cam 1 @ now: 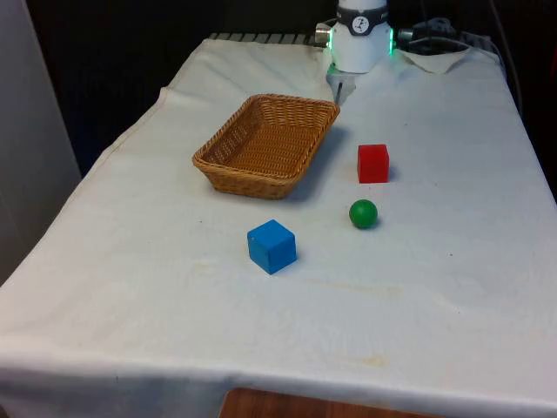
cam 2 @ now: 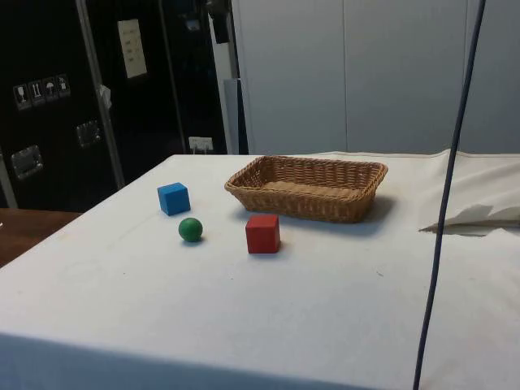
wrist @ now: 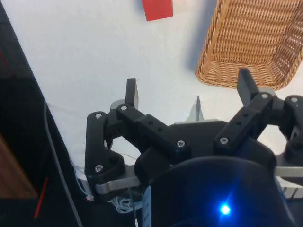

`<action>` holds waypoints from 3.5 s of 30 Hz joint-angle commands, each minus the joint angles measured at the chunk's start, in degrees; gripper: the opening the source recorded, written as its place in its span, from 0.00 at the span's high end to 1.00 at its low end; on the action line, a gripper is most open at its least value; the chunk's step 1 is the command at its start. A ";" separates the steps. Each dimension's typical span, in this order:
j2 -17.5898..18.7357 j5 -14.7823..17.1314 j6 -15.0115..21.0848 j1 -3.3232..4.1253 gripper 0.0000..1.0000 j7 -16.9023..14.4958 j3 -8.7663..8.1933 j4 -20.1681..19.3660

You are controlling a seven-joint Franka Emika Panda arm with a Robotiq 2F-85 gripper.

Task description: Place all non-red objects into the basket.

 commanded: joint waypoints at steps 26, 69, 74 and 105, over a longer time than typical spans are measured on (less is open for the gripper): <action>5.56 -5.27 11.40 0.06 0.00 0.17 2.01 0.46; 20.80 -3.61 19.60 -1.83 0.00 -12.26 1.26 10.77; 21.03 -2.86 20.34 -1.89 0.00 -14.67 1.26 10.37; 25.10 0.57 23.43 -2.46 0.00 -30.48 1.09 10.37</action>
